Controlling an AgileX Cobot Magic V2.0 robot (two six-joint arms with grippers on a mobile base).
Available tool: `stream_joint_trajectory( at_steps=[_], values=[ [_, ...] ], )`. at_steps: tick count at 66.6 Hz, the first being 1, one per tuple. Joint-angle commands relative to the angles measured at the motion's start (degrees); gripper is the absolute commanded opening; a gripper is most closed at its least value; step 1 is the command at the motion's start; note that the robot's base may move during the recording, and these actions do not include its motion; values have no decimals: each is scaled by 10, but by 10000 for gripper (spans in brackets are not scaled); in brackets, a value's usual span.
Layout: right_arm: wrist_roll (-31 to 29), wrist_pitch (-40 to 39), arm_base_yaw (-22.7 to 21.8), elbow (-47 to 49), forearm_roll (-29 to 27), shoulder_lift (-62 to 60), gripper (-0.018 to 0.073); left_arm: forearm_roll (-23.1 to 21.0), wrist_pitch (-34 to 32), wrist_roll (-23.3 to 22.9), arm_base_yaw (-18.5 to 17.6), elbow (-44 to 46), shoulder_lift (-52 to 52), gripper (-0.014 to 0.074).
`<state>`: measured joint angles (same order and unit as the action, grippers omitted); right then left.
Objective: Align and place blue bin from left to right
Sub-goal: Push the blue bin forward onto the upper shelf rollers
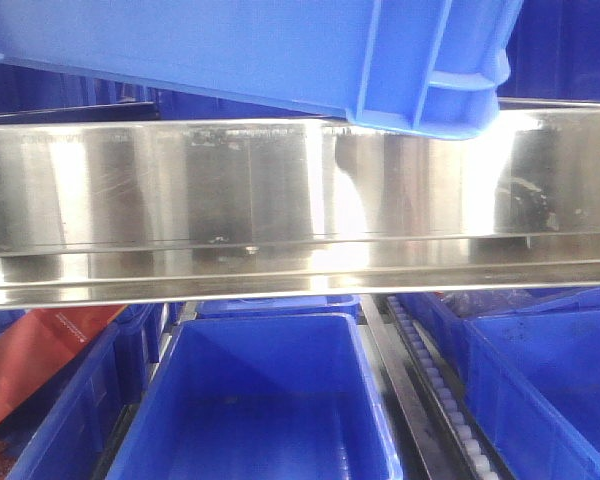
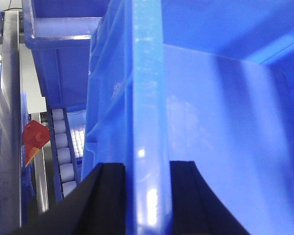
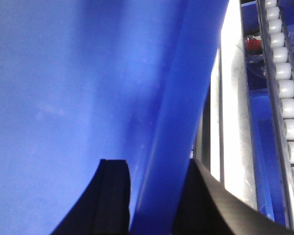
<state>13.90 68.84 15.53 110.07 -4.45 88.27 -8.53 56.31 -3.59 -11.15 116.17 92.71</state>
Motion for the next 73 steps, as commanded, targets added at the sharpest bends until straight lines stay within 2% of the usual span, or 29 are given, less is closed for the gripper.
stream_joint_trajectory(
  at_steps=[1, 40, 53, 66, 73],
  values=[
    [-26, -42, 2, 6, -4, -15, -70, -12, -167, 0, 1, 11, -15, -111],
    [-28, -103, 2, 6, -4, -16, -70, -12, -169, 0, 1, 11, -15, -111],
    [-30, -140, -20, 6, -2, -15, -70, -12, -133, -7, 1, 11, -9, -111],
    [-46, -148, -52, 29, -3, 8, -70, 27, -83, -46, 1, 11, 15, -111],
    [-57, -131, -52, 62, -3, 39, -70, 52, -48, -46, 1, 11, 27, -111]
  ],
)
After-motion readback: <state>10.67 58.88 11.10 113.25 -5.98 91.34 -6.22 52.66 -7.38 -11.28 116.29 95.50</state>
